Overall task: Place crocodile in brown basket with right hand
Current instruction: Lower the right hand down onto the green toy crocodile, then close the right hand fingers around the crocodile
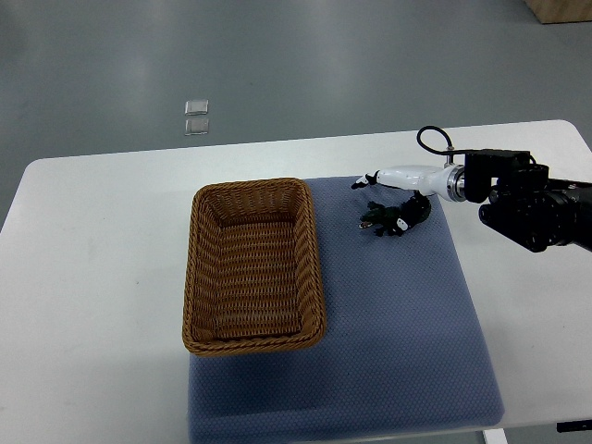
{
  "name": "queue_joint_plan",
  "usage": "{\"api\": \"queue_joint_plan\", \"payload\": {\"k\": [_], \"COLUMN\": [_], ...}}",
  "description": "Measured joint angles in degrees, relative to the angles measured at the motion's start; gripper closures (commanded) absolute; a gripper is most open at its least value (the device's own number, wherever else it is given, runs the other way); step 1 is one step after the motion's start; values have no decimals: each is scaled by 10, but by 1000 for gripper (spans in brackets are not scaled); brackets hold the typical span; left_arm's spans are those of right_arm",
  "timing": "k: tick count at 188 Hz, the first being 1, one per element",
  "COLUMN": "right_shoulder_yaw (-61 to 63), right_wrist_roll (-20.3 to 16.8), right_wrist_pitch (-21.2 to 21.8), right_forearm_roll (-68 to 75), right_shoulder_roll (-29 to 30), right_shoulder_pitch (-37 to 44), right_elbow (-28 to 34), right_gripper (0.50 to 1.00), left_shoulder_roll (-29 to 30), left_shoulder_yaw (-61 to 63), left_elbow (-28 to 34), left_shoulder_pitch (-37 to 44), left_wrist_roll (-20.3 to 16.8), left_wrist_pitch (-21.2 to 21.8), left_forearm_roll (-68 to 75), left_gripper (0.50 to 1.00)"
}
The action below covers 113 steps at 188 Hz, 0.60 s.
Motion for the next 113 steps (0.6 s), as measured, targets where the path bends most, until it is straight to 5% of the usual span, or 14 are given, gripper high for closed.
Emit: {"api": "queue_joint_plan", "payload": {"k": [113], "right_shoulder_yaw": [-14], "right_wrist_roll": [5], "right_wrist_pitch": [-7], "right_forearm_roll": [-13], "right_shoulder_roll": [1], "right_shoulder_pitch": [9], "right_elbow": [1], "right_gripper": [795], "left_shoulder_roll": [0], "left_shoulder_yaw": [0], "left_elbow": [0], "left_shoulder_pitch": [0], "left_wrist_roll": [0], "left_wrist_pitch": [0], "left_forearm_roll": [0], "left_gripper": [500]}}
